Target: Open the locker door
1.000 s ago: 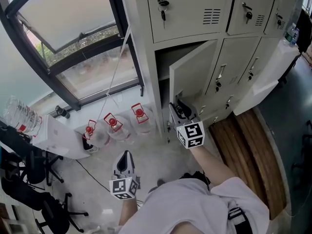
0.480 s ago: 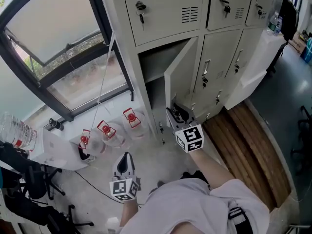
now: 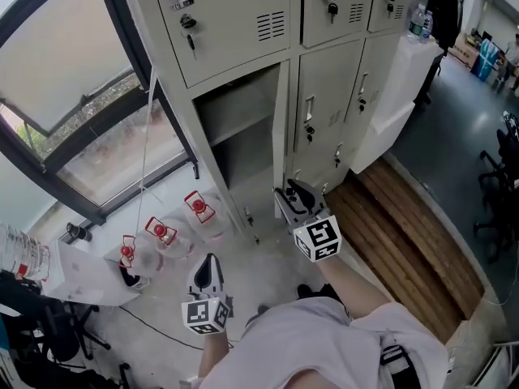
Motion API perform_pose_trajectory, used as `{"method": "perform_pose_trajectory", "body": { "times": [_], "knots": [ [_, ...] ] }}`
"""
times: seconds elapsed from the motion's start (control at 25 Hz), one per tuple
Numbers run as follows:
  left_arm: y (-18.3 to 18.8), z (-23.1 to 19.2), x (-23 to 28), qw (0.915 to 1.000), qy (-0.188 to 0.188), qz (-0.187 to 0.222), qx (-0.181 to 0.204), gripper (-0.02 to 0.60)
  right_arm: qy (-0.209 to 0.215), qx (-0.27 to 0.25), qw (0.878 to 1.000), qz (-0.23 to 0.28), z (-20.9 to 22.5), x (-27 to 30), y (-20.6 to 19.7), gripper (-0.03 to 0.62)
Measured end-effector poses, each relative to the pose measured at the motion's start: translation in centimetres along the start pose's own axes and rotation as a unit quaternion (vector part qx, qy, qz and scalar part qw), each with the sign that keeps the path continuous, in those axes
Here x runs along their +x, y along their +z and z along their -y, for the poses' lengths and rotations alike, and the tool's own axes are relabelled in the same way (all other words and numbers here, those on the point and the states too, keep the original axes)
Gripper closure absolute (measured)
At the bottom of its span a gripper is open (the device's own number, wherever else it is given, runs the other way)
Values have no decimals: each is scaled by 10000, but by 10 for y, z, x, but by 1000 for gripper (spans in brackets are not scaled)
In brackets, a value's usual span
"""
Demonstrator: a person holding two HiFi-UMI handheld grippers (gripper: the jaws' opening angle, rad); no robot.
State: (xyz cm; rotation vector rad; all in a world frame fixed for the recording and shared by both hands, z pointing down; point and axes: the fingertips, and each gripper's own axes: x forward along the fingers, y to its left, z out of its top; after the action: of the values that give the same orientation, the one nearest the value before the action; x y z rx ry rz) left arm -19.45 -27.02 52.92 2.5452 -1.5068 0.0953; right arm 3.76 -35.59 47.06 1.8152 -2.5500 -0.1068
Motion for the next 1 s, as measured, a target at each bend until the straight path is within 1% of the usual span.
{"method": "perform_pose_trajectory", "body": {
  "times": [0.2,0.4,0.6,0.72,0.76,0.8,0.84,1.0],
  "knots": [
    [-1,18,12,9995,-305,-28,31,580,-346,-21,9994,-15,22,-24,-1,453],
    [0,34,24,9986,-531,-36,68,578,-717,-14,9974,-27,47,-46,-3,454],
    [3,53,36,9970,-758,-30,124,578,-1200,-23,9928,-53,79,-67,-6,475],
    [3,62,41,9962,-860,-43,143,578,-1623,89,9866,-112,103,-83,-11,501],
    [2,64,43,9960,-882,-54,147,578,-1764,143,9842,-100,110,-88,-12,517],
    [2,66,44,9958,-900,-64,148,578,-1876,196,9820,-69,117,-94,-12,549],
    [2,67,46,9957,-915,-66,149,578,-1941,244,9807,-37,122,-99,-12,567],
    [4,73,51,9953,-952,-46,166,578,-1907,318,9811,-32,129,-105,-13,576]
  ]
}}
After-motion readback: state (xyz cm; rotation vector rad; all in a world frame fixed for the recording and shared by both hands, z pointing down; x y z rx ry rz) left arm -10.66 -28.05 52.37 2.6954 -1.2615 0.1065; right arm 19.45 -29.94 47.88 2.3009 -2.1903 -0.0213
